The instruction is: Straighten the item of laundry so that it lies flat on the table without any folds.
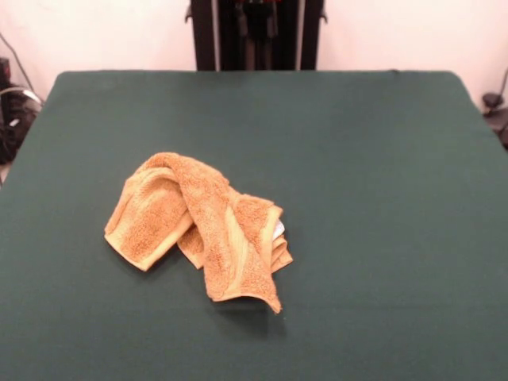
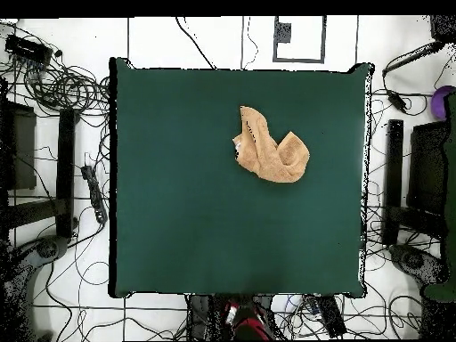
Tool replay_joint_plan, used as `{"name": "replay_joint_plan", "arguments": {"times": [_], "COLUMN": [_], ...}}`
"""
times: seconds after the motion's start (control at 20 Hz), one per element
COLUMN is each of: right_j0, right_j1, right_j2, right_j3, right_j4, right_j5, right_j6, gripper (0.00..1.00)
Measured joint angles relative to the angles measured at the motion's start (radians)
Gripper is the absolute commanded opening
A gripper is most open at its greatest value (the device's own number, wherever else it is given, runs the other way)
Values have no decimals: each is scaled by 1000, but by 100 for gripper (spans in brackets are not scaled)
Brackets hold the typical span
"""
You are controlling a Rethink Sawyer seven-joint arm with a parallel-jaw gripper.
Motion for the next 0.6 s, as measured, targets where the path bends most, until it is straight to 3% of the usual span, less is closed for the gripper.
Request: {"name": "replay_joint_plan", "arguments": {"times": [0.3, 0.4, 0.6], "right_j0": [28, 80, 169], "right_j1": [95, 104, 102], "right_j2": [-79, -95, -109], "right_j3": [32, 33, 54], "right_j4": [-48, -33, 24], "right_j5": [-138, -228, -282], "right_j6": [0, 1, 13], "gripper": [100, 100, 100]}}
